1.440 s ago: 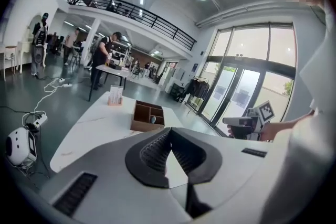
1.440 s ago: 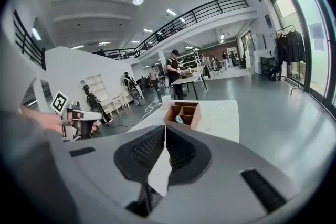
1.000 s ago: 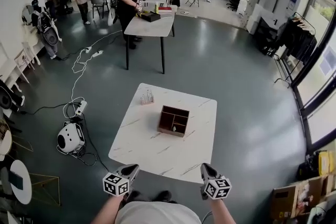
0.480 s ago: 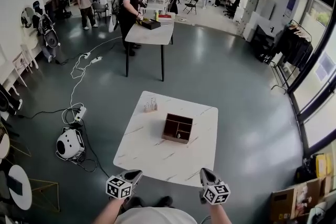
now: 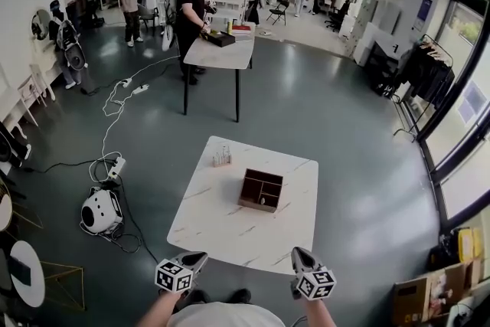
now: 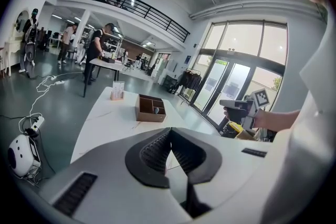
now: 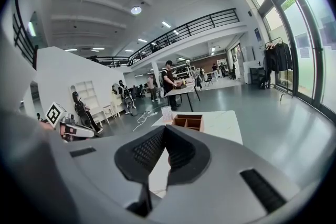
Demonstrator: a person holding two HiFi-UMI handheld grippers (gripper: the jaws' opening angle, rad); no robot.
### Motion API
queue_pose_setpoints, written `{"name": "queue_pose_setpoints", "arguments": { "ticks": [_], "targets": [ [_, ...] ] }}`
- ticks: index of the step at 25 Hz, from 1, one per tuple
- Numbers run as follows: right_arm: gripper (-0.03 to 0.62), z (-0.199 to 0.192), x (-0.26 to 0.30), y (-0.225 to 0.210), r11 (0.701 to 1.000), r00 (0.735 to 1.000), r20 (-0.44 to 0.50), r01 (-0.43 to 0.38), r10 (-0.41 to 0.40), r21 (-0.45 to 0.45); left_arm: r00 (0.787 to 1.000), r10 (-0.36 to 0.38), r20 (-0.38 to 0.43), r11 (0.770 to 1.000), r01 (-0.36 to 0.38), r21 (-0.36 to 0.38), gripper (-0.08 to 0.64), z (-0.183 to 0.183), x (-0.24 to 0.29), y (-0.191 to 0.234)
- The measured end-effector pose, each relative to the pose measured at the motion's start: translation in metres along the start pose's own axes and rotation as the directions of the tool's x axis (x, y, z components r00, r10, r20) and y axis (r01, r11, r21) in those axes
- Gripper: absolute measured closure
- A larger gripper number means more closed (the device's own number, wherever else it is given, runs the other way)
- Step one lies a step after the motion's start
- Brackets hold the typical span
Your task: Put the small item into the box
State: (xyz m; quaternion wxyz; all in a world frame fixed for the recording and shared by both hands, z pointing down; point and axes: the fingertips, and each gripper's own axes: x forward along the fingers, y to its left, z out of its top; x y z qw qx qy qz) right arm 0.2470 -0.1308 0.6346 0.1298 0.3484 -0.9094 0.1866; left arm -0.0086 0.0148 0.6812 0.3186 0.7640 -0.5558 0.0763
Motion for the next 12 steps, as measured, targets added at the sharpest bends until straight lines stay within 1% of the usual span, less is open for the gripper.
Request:
{"name": "queue_pose_setpoints", "arguments": {
  "ticks": [12],
  "targets": [
    [0.568,0.0031,0.0061,0.0047,1.0,1.0,0.003,0.003,-0.003,-0.003,1.0,0.007,-0.006,1.0,-0.007,-0.003,0.546,0.0006,-0.0043,0.011]
  ]
}}
